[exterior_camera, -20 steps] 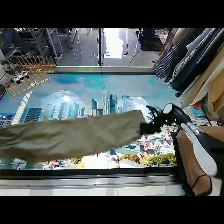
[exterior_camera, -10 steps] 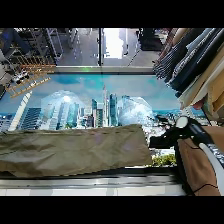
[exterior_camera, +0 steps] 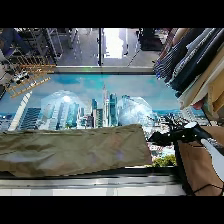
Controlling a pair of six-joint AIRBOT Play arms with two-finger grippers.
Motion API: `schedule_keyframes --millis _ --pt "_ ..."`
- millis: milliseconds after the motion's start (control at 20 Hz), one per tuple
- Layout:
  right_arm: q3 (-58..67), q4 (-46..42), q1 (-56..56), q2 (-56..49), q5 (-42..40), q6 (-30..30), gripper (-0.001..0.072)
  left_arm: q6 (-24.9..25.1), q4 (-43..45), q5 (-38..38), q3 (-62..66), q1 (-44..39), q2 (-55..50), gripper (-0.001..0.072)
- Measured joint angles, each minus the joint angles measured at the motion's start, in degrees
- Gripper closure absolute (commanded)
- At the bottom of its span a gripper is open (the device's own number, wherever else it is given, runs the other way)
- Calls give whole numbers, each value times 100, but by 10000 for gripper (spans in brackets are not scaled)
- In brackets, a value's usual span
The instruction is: Fold the clothes and pants, and hang the long-sleeved shirts on hangers.
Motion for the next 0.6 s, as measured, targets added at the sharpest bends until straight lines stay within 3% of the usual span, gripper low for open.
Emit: schedule_keyframes --millis 50,150,200,400,450,600 --pt "9 223 57 -160 22 -162 263 122 -68 -94 4 -229 39 692" --pt "20 367 267 -424 -35 -481 630 334 -120 -234 -31 -737 90 693" --pt "26 435 424 -531 -90 -669 699 382 -155 -284 -74 -1014 111 693" --pt "299 229 765 -549 -273 -887 703 378 -203 -372 -319 -2142 168 693" --pt "927 -1104 833 -155 -721 -269 704 378 -236 -184 -654 -3101 177 693" --pt "1770 -2524 861 452 -654 546 704 592 -238 262 -1287 -4201 177 693"
